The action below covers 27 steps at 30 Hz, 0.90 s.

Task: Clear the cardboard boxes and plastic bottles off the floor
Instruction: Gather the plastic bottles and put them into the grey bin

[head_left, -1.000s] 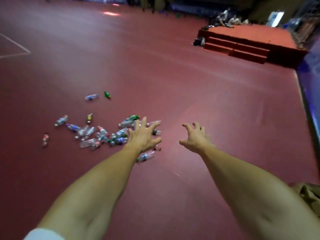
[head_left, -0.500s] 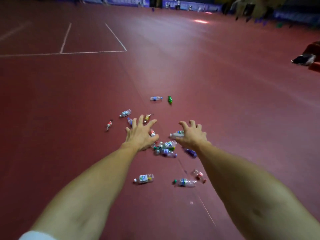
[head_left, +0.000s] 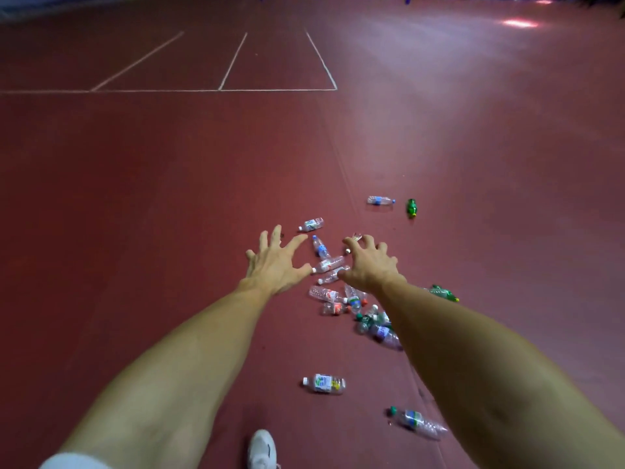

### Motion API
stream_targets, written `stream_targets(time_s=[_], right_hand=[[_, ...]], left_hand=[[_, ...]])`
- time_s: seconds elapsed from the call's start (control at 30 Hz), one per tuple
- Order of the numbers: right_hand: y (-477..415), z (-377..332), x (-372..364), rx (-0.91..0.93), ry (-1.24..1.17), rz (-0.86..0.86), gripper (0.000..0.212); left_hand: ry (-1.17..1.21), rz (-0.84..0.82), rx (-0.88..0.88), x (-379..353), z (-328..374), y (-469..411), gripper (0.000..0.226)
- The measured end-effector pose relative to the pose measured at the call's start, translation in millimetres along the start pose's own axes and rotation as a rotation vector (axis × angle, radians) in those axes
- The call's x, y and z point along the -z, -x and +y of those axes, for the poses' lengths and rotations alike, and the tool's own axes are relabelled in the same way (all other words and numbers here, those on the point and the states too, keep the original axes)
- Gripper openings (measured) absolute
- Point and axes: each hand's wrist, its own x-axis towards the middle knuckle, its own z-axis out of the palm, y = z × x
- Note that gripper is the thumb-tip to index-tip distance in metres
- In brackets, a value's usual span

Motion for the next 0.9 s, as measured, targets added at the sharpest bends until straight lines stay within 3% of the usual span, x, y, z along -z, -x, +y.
stream_targets(time_s=[0.33, 0.5, 0.9], right_hand=[[-147, -40, 21, -0.115, -0.055, -0.005, 0.074], [-210, -26, 33, -0.227, -0.076, -0.067, 0.085], [-377, 25, 52, -0.249, -0.102, -0.107, 0.081]], left_hand=[[-0.043, -0.059, -0.079, 35, -58, -159, 0.068], [-0.087, -0.109, -0.129, 27, -55, -232, 0.07], [-0.104, -0.132, -0.159, 16, -17, -415, 0.066]])
